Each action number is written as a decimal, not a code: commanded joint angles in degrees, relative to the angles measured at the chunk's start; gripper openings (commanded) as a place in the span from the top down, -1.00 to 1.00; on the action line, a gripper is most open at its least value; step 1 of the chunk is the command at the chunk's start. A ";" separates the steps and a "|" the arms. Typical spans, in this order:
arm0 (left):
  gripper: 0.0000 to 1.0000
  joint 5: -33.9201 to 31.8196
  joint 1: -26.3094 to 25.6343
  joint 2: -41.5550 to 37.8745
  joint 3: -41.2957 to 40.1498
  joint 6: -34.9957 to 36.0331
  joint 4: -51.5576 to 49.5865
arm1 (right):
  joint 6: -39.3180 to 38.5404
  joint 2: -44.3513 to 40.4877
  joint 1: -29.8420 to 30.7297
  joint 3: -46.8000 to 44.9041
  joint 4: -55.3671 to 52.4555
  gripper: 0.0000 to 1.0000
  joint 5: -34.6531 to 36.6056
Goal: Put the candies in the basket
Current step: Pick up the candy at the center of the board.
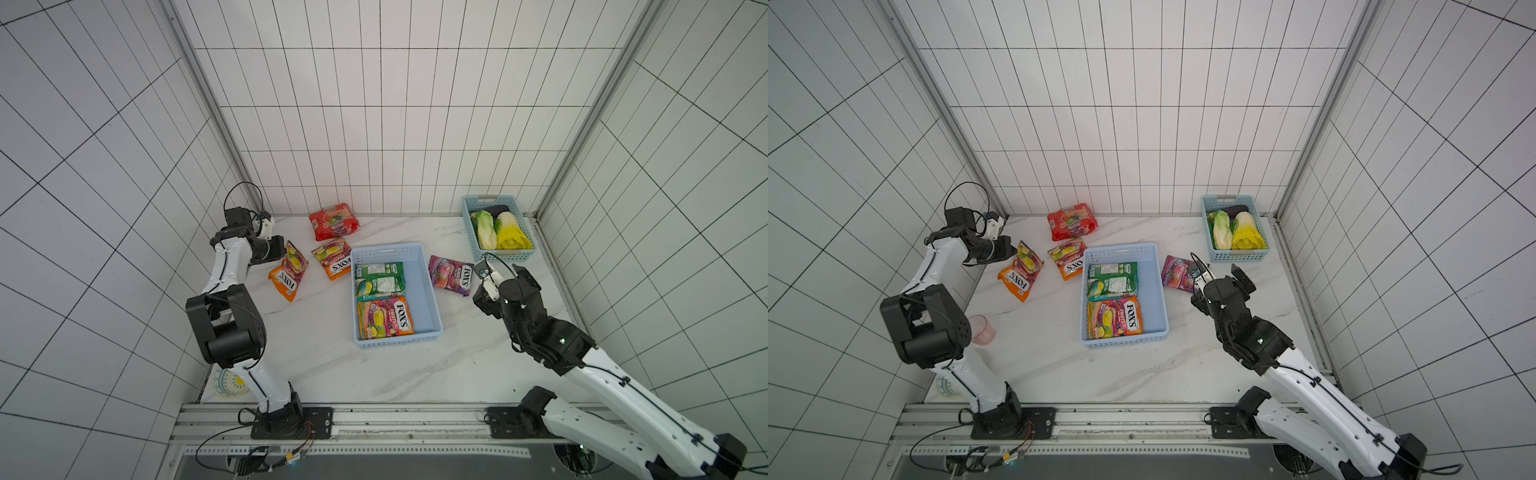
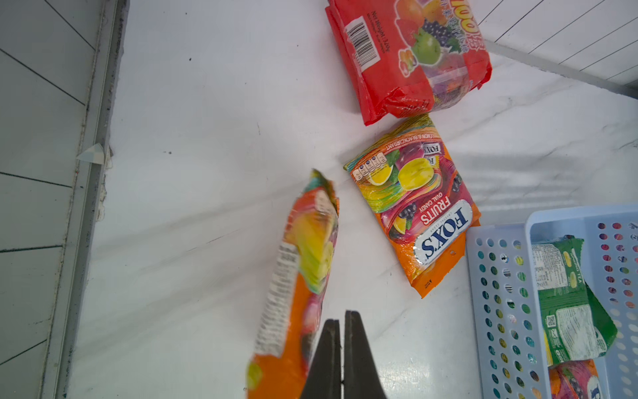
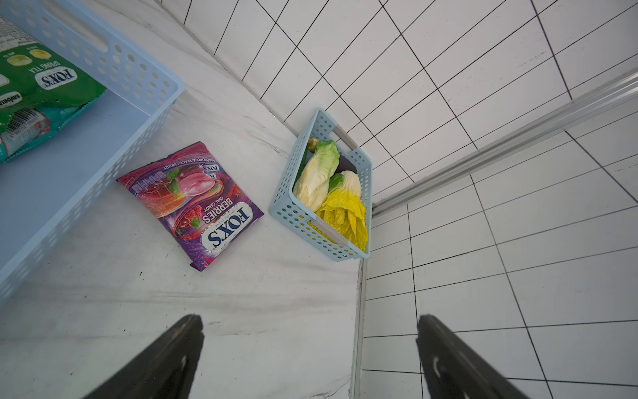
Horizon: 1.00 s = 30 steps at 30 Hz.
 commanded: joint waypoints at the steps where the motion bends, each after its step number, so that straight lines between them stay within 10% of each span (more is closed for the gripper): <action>1: 1.00 0.84 -1.39 -3.05 1.15 2.30 0.64 | 0.72 -0.53 -0.56 1.18 -0.25 -0.98 0.38; 14: 1.00 -2.53 -4.26 -7.29 1.47 4.20 2.82 | 0.64 -0.52 -0.69 1.00 -0.09 -0.98 0.69; 19: -0.22 -13.31 -4.22 -3.10 3.78 3.35 0.26 | 0.94 -0.88 -0.76 1.07 -0.11 -0.98 0.32; 30: -0.49 -20.52 -1.40 12.49 10.77 7.42 -4.00 | 0.72 0.23 -0.84 0.83 -0.07 -0.98 1.06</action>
